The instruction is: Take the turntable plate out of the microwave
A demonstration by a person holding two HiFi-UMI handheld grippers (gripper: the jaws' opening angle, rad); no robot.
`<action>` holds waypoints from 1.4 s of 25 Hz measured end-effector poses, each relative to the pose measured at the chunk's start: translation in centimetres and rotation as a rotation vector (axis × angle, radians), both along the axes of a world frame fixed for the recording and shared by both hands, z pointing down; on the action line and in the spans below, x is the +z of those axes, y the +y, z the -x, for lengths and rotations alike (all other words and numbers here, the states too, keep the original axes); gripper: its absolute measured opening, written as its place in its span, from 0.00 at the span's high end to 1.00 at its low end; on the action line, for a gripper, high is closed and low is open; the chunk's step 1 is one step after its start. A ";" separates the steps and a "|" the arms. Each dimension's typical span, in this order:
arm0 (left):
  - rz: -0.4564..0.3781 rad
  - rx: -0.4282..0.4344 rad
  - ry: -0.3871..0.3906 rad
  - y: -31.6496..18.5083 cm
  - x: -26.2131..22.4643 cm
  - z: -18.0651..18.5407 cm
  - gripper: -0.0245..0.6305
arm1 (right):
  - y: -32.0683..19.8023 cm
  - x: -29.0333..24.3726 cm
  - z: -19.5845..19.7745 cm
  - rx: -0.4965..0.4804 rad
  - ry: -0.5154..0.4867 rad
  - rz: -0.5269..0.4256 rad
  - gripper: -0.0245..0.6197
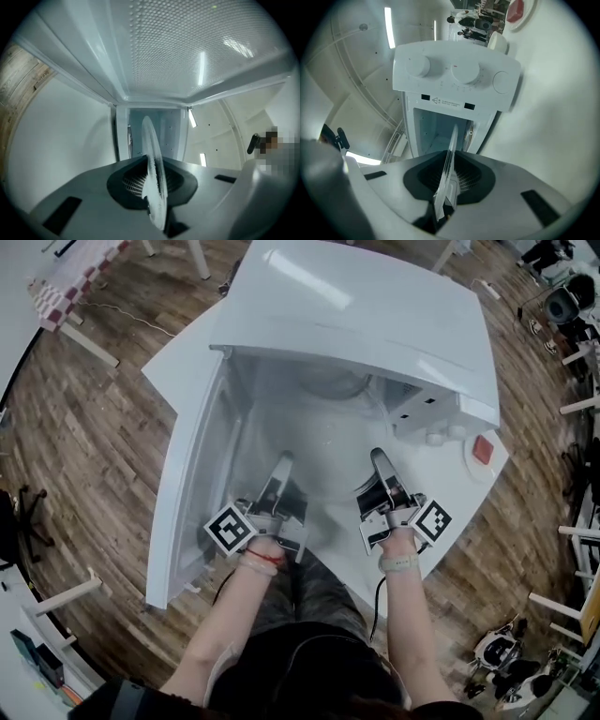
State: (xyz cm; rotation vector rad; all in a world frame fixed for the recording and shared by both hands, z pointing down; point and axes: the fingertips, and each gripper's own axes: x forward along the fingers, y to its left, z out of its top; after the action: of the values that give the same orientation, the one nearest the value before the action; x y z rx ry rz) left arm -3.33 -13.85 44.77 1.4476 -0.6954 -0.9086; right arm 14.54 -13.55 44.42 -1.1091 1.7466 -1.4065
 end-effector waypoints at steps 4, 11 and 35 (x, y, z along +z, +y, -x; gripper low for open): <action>-0.008 0.058 -0.004 2.2 -1.3 -0.3 0.90 | 3.2 -1.4 -0.2 0.050 0.001 -0.008 0.87; -0.037 0.198 -0.020 5.9 -3.4 -1.6 0.90 | 9.3 -3.1 -1.2 0.162 -0.012 -0.016 0.87; -0.060 0.441 -0.012 16.3 -6.0 -2.8 0.90 | 23.1 -5.8 -0.7 0.305 0.011 -0.035 0.87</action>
State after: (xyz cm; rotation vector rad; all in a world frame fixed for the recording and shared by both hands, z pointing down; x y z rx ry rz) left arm -0.56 2.45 38.81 1.5786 -0.3354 -0.5806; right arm 15.26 9.57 38.58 -1.3033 1.5265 -1.1805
